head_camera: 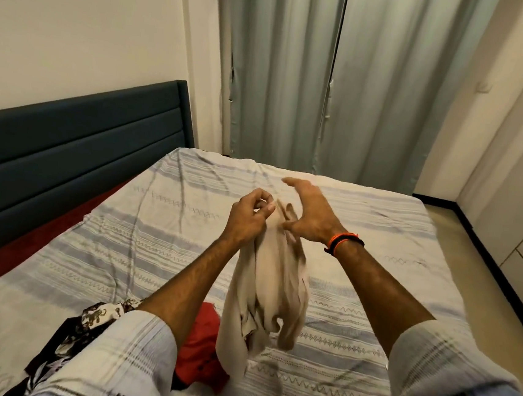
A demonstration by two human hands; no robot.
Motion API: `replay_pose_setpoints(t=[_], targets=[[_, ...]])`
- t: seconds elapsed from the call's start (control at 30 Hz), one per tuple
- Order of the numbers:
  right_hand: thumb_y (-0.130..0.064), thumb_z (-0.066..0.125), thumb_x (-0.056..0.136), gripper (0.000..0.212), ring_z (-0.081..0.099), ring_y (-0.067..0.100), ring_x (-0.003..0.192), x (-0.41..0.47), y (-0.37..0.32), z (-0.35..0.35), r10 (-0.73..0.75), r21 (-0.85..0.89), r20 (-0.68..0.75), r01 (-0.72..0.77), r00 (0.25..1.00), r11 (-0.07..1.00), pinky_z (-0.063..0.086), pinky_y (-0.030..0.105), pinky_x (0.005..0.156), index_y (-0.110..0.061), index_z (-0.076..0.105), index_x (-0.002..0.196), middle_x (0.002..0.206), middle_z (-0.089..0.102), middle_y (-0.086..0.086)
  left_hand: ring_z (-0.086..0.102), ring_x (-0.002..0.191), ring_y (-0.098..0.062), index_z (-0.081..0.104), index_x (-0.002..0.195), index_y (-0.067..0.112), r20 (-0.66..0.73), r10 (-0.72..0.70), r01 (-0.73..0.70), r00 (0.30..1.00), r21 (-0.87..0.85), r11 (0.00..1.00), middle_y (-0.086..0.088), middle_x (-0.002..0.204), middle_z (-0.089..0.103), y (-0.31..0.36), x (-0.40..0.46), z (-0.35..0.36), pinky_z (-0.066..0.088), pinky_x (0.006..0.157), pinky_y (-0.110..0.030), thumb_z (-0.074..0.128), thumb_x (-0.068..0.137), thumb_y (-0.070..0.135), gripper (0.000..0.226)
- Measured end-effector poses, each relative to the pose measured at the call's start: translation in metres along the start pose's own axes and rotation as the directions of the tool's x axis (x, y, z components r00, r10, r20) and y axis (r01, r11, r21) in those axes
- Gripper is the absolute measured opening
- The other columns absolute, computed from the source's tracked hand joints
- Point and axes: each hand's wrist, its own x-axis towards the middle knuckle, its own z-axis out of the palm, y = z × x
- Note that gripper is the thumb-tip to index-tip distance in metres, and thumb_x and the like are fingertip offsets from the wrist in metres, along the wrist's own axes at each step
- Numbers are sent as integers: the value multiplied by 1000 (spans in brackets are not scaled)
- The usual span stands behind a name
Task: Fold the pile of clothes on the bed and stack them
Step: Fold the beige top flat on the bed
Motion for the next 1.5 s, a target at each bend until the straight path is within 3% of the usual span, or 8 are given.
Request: replay_pose_setpoints(t=[0.1, 0.3, 0.6, 0.83, 0.93, 1.1, 1.33, 1.5], targets=[[-21, 81, 72, 61, 60, 22, 105, 3, -7, 3, 12, 62, 151, -22, 988, 998, 51, 35, 89, -20, 56, 128, 116, 67, 3, 59, 70, -1, 66, 89, 14, 82, 62, -59, 995, -33, 998, 11, 80, 66, 8, 6, 4, 52, 75, -23, 66, 91, 15, 2], [-27, 74, 75, 7, 62, 13, 71, 8, -5, -2, -31, 50, -108, 36, 994, 998, 53, 33, 68, -23, 73, 81, 76, 70, -7, 62, 84, -10, 62, 93, 18, 116, -62, 72, 991, -80, 994, 5, 90, 66, -8, -9, -6, 54, 73, -28, 87, 69, 35, 38], [-29, 73, 81, 11, 60, 11, 71, 13, -3, -12, 143, 302, -431, -6, 891, 953, 48, 27, 65, -21, 68, 78, 73, 66, -10, 58, 77, -22, 69, 97, 13, -171, -248, 290, 954, 301, 908, -7, 87, 69, -34, -38, -2, 40, 67, -26, 62, 89, 20, 13], [-34, 68, 83, 14, 62, 26, 84, 11, 18, -9, 365, 126, -413, -344, 835, 930, 47, 31, 70, -20, 68, 85, 87, 71, 2, 62, 75, -18, 77, 92, 11, -344, -123, 197, 931, 189, 962, -5, 82, 73, -19, -16, -10, 36, 64, -19, 61, 91, 11, 16], [-28, 70, 77, 20, 62, 28, 94, 9, 25, -9, 365, -49, -221, -384, 904, 922, 42, 27, 73, -19, 69, 95, 97, 69, 4, 63, 78, -15, 73, 87, 17, -254, -104, 140, 962, 131, 981, 4, 80, 71, -16, -2, -12, 46, 67, -27, 59, 92, 15, 15], [-36, 88, 68, 62, 60, 15, 100, 11, 0, 5, 50, 113, 165, -69, 985, 991, 49, 25, 82, -16, 63, 120, 110, 66, -1, 65, 83, -19, 70, 92, 14, 34, -116, 115, 993, 13, 993, -2, 86, 70, -1, 17, -5, 54, 79, -31, 57, 97, 15, 15], [-41, 77, 80, 27, 60, 23, 72, 22, -14, 21, 71, 64, 0, -71, 997, 995, 45, 30, 63, -15, 71, 80, 78, 69, 2, 64, 85, -16, 60, 100, 15, -34, -191, 189, 981, -52, 981, 3, 92, 66, -19, 10, -18, 54, 76, -30, 67, 89, 43, 31], [-32, 68, 89, 38, 45, 10, 52, 24, -18, 24, 201, 311, -218, -128, 955, 942, 34, 24, 51, -18, 55, 56, 53, 52, -8, 62, 73, -11, 66, 86, 15, 117, -256, 234, 959, 174, 956, 6, 80, 67, -40, -24, -17, 50, 65, -27, 85, 69, 45, 39]])
